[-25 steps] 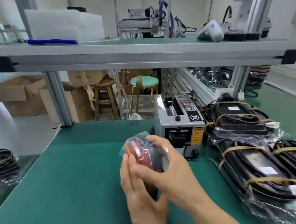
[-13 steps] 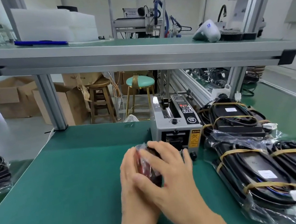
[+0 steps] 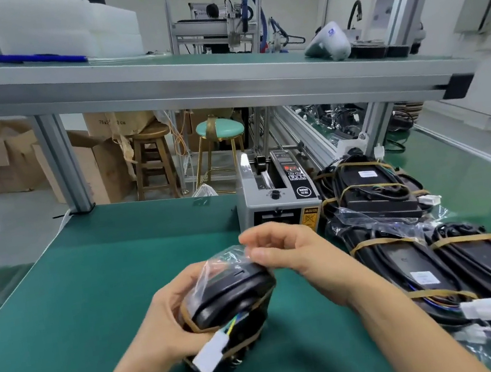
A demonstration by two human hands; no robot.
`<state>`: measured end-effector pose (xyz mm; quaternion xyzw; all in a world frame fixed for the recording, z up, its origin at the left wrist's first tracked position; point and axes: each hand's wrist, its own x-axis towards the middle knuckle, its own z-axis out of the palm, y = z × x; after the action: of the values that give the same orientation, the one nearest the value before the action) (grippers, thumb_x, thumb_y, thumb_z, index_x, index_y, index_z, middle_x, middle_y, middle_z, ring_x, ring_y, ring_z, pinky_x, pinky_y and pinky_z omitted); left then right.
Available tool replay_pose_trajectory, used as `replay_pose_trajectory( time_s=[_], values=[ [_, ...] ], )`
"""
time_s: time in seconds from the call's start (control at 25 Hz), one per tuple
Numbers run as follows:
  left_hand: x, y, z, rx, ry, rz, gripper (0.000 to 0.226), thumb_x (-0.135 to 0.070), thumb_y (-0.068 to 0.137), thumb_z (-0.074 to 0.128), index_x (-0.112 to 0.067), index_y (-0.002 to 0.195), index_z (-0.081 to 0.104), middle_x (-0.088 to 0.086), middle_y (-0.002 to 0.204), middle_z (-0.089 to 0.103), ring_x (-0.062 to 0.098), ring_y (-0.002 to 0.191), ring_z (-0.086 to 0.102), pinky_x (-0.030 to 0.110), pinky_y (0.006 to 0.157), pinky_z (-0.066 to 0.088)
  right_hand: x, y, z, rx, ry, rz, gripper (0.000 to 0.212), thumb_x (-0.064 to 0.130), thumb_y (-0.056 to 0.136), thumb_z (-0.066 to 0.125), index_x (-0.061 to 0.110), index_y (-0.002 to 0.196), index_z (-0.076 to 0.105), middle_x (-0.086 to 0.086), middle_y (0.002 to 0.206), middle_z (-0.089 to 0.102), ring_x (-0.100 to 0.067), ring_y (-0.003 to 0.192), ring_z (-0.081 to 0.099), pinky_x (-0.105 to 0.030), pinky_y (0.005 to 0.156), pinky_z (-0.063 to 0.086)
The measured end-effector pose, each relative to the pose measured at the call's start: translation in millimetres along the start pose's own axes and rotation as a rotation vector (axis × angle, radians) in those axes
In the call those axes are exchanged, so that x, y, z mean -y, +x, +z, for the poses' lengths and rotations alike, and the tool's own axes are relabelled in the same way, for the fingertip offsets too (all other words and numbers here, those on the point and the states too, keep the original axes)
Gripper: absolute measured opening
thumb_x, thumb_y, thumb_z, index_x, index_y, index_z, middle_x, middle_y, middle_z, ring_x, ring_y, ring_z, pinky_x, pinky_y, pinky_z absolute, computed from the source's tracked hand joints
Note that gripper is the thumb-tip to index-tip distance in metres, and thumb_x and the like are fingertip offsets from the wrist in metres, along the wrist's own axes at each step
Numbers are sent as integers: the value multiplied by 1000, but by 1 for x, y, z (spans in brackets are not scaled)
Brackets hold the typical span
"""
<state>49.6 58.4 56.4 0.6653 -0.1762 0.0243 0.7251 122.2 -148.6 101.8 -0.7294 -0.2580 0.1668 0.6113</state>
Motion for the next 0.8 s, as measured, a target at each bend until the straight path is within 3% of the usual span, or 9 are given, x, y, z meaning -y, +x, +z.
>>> replay_pose_trajectory(
  time_s=[0.08, 0.16, 0.32, 0.4, 0.48, 0.52, 0.6, 0.68, 0.8],
  values=[
    [-6, -4, -8, 28, 57, -4, 78, -5, 49, 86, -19, 121, 62, 11, 114, 67, 23, 103, 65, 21, 85, 50, -2, 1, 4, -37, -71, -35, 11, 15, 90, 65, 22, 85, 72, 10, 84, 68, -3, 82, 59, -16, 80, 44],
    [-7, -10, -10, -43, 87, 15, 80, -10, 50, 86, -30, 123, 60, 4, 121, 66, 18, 108, 64, 18, 86, 49, -2, 3, 14, -78, -176, -92, 19, 15, 92, 62, 25, 77, 67, 16, 76, 63, 0, 75, 55, -13, 74, 41],
    [-7, -20, -9, -107, 17, 100, 97, 10, 55, 63, -39, 137, 43, -3, 139, 51, 23, 124, 52, 33, 100, 46, 5, 8, 24, -95, -217, 3, 30, 14, 96, 51, 25, 68, 52, 19, 63, 48, -2, 64, 41, -21, 67, 34],
    [-14, -23, -6, -106, 99, 182, 96, -5, 56, 68, -38, 141, 38, -6, 147, 42, 20, 131, 44, 32, 106, 39, 10, 14, 27, -91, -214, 81, 27, 14, 94, 49, 23, 69, 48, 16, 63, 44, -5, 64, 37, -25, 65, 31],
    [-18, -21, 3, -56, 415, 267, 75, -27, 68, 71, -39, 137, 45, -9, 152, 32, 12, 137, 36, 22, 105, 38, 13, 21, 31, -111, -262, 126, 22, 14, 91, 47, 20, 71, 46, 10, 66, 42, -9, 66, 35, -28, 63, 29],
    [-19, -19, 8, -54, 528, 273, 65, -35, 71, 71, -42, 132, 50, -14, 150, 33, 9, 136, 36, 20, 103, 39, 13, 25, 33, -115, -268, 156, 21, 12, 90, 47, 18, 70, 45, 6, 68, 39, -13, 67, 33, -31, 63, 26],
    [-24, -15, 14, -118, 534, 179, 56, -43, 68, 71, -47, 122, 56, -23, 137, 47, 2, 129, 44, 13, 97, 41, 8, 31, 36, -147, -183, 247, 20, 9, 85, 48, 18, 68, 42, -1, 70, 33, -19, 72, 26, -34, 66, 21],
    [-28, -11, 11, -197, 530, 132, 56, -38, 61, 77, -48, 114, 59, -24, 119, 60, -6, 113, 54, 2, 88, 38, -1, 30, 37, -203, -2, 303, 14, 11, 82, 52, 16, 70, 46, -5, 73, 36, -20, 75, 27, -35, 68, 22],
    [-30, -6, 5, -189, 525, 46, 59, -23, 57, 83, -50, 105, 62, -24, 102, 68, -6, 94, 64, 0, 78, 41, -17, 26, 41, -199, 221, 285, 16, 26, 90, 56, 18, 76, 58, -1, 74, 55, -17, 73, 45, -32, 69, 33]
  ],
)
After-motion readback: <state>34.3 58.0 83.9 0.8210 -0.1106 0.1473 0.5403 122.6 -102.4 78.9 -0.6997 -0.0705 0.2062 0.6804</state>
